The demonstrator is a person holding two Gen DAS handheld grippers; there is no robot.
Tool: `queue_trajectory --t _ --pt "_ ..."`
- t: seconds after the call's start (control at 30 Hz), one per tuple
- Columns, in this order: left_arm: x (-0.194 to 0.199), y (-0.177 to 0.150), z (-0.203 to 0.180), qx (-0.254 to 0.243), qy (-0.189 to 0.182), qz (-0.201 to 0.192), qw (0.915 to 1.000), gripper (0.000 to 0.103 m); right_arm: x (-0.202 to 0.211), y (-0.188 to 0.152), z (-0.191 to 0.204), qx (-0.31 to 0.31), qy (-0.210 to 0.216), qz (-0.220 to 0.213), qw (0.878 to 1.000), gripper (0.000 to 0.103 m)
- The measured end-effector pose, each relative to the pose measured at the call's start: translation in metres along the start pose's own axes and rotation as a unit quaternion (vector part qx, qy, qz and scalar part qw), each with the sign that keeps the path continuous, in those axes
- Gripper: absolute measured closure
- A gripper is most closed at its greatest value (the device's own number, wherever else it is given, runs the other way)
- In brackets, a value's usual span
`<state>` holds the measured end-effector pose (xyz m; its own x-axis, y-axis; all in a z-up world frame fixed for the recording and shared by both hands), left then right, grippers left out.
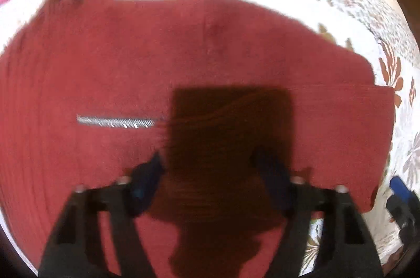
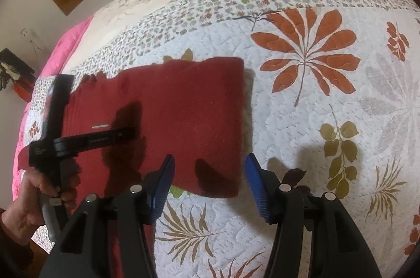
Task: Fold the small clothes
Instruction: 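Carry the grasped sleeve across the sweater body with the right tool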
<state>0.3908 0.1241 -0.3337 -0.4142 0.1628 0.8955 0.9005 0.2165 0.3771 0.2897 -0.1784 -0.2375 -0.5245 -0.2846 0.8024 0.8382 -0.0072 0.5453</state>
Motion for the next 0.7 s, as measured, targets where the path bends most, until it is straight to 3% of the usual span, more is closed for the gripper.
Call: queue_trajectory --t 0.03,0.1,0.27,0.33,0.47,0.53,0.7 --pt "0.004 0.0 -0.005 0.002 -0.022 0.002 0.9998 0.084 0.0 0.001 -0.001 -0.004 -0.001 -0.001 1.0 0.047" --pt "0.017 0.004 -0.007 0.008 -0.034 -0.016 0.9993 0.086 0.0 0.002 -0.001 -0.009 -0.003 -0.003 1.0 0.047" --pt "0.091 0.023 0.007 0.007 -0.06 -0.11 0.9921 0.087 0.0 0.004 0.008 -0.007 0.001 -0.007 1.0 0.047" --pt "0.12 0.029 0.028 0.004 -0.044 -0.141 0.989 0.087 -0.001 0.006 0.014 -0.002 0.006 -0.007 1.0 0.046" --pt "0.15 0.04 0.092 0.004 0.014 -0.167 0.9859 0.086 -0.009 0.009 0.034 0.005 0.027 -0.004 1.0 0.045" --pt "0.158 0.038 0.128 0.013 0.05 -0.165 0.9849 0.086 -0.018 0.008 0.05 0.011 0.042 0.002 0.999 0.043" --pt "0.154 0.033 0.192 0.032 0.089 -0.137 0.986 0.086 -0.055 -0.001 0.091 0.015 0.076 0.038 0.996 0.036"
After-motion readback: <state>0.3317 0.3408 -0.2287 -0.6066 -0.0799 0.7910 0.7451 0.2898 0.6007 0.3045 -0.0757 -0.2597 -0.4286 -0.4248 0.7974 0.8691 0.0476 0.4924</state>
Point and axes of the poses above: each gripper's, at about its wrist camera, not at the fingertips, and x roughly against the way its jaws point, z to its left, y to its top, the point moved 5 cm from there along -x, roughly the way its jaws point, and after that the axes turned 12 degrees about -z, right-handed, at the moved point
